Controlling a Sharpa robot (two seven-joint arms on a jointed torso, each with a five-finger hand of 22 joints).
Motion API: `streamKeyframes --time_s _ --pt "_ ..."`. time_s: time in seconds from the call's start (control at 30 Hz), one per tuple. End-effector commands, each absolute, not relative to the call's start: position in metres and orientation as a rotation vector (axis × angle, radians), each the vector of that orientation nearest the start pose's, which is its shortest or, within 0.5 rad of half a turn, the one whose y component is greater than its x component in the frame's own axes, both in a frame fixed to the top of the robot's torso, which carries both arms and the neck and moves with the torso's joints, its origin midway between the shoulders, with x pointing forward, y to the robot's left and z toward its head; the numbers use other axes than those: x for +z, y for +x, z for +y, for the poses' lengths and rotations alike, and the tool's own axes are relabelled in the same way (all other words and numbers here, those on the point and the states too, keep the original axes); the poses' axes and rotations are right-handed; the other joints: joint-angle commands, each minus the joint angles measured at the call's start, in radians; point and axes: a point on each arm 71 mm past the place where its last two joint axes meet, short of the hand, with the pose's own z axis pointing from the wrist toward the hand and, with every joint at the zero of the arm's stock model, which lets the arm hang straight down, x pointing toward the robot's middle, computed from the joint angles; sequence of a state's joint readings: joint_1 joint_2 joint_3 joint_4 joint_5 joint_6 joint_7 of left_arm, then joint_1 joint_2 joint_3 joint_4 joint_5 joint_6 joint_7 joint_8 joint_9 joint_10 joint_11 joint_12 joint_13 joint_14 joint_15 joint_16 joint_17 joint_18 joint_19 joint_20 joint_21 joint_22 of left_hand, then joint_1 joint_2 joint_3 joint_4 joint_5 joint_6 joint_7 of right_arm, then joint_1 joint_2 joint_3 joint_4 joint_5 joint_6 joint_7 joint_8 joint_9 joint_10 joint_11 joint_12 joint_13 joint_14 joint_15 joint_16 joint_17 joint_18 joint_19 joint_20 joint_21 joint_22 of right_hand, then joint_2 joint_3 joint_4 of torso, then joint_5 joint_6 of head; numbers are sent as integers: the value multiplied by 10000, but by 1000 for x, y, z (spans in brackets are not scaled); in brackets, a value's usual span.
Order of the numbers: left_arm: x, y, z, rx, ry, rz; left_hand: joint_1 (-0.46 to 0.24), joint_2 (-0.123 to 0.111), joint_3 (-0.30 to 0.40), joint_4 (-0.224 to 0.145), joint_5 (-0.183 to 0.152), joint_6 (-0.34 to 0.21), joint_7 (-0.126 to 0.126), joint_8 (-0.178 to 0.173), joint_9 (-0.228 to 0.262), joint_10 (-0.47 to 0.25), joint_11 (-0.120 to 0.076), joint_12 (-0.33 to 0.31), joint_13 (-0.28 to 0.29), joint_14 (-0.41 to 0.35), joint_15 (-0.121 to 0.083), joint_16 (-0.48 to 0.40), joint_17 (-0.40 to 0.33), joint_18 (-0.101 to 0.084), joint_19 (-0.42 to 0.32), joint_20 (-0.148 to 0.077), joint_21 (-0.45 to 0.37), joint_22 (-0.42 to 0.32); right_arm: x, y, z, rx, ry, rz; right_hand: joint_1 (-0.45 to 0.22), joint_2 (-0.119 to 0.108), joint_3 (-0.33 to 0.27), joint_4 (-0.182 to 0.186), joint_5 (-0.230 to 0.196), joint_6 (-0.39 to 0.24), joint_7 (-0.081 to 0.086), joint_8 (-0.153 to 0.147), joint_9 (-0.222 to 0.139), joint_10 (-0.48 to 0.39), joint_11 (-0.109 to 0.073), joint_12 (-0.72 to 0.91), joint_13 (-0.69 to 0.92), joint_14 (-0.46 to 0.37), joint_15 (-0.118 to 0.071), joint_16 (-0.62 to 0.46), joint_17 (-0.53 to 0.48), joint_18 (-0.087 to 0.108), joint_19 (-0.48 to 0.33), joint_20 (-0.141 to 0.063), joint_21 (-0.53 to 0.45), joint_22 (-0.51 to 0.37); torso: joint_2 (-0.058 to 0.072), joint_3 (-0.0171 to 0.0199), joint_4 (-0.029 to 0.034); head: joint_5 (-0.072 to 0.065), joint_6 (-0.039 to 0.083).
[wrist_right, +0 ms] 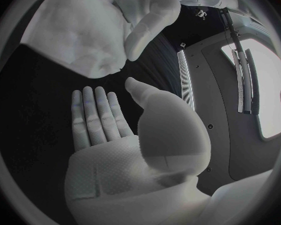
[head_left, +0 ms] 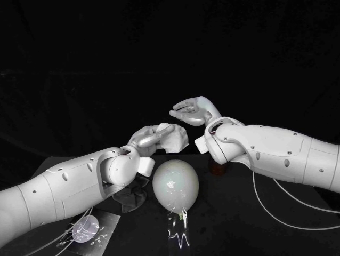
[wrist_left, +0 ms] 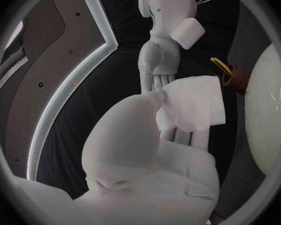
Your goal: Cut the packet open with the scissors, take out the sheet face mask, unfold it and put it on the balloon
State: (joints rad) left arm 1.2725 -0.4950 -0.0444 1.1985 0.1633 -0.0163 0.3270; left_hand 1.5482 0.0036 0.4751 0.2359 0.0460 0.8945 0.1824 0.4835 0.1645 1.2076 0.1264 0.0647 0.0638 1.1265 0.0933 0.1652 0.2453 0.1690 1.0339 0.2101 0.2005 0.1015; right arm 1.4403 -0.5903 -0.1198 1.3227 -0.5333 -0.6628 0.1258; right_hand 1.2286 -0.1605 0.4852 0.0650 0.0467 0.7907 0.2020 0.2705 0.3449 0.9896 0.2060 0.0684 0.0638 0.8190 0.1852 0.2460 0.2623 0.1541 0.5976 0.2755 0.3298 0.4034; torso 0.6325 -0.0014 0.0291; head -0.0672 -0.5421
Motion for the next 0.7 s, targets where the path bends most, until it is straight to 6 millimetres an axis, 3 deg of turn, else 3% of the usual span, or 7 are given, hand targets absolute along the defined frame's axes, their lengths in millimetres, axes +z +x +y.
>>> streamKeyframes --time_s 0.03,0.13,0.3,0.5,0.57,0.7 --pt "-159 541 105 -19278 -11673 15333 -139 -32 110 -9 35 -25 44 4 39 -82 48 -37 -10 96 -2 32 21 169 90 -25 65 -31 -87 552 -159 11062 5591 13257 -80 30 -170 98 38 -4 517 -56 -39 -32 -7 92 27 -67 -2 80 -2 38 -8 44 -91 -71 7 -11 -10 -18 -29" --pt "-159 538 107 -19288 -11776 15399 -217 -37 225 -17 36 -63 71 -4 67 -190 75 -47 -16 141 0 33 35 167 150 -46 58 -58 -86 551 -171 11035 5556 12990 58 139 -199 119 43 116 547 -53 -52 160 -24 238 61 86 -54 235 33 116 114 63 -95 -98 9 -6 -12 -25 -53" --pt "-158 535 113 -19248 -12058 15355 -405 -13 390 43 37 -144 130 -37 99 -303 121 -37 -12 121 27 -14 32 168 249 -63 43 -105 -87 541 -192 11039 5087 12584 756 453 115 -60 51 605 334 -46 -114 779 -296 581 49 790 -324 608 112 311 769 5 49 -125 18 14 -25 30 -83" --pt "-158 529 121 -19017 -12473 15159 -573 -140 494 32 35 -176 149 -48 136 -328 137 -27 -6 120 39 -48 35 159 304 -67 9 -157 -89 514 -203 10950 3289 12479 1222 365 451 -233 123 1335 -53 -87 -214 1874 -746 841 44 2538 -917 1148 426 315 2176 -562 669 57 22 34 -29 116 -116" --pt "-158 527 123 -18853 -12605 15102 -635 -185 530 29 36 -196 154 -60 146 -363 145 -35 -10 95 48 -73 31 158 309 -62 -13 -181 -91 503 -203 10905 2571 12474 1340 335 423 -347 323 1504 -177 -86 -228 2296 -886 979 107 3113 -1119 1391 595 315 2565 -757 972 216 19 41 -37 168 -168" --pt "-158 523 126 -18638 -12828 15004 -650 -190 559 19 38 -205 154 -66 149 -378 147 -36 -11 85 51 -85 29 159 317 -62 -20 -191 -95 483 -198 10700 1120 12429 1407 156 48 -561 660 1822 -490 -98 -267 3540 -1366 1644 526 4760 -1672 2457 1209 331 3561 -1265 1903 742 14 57 -42 227 -254"
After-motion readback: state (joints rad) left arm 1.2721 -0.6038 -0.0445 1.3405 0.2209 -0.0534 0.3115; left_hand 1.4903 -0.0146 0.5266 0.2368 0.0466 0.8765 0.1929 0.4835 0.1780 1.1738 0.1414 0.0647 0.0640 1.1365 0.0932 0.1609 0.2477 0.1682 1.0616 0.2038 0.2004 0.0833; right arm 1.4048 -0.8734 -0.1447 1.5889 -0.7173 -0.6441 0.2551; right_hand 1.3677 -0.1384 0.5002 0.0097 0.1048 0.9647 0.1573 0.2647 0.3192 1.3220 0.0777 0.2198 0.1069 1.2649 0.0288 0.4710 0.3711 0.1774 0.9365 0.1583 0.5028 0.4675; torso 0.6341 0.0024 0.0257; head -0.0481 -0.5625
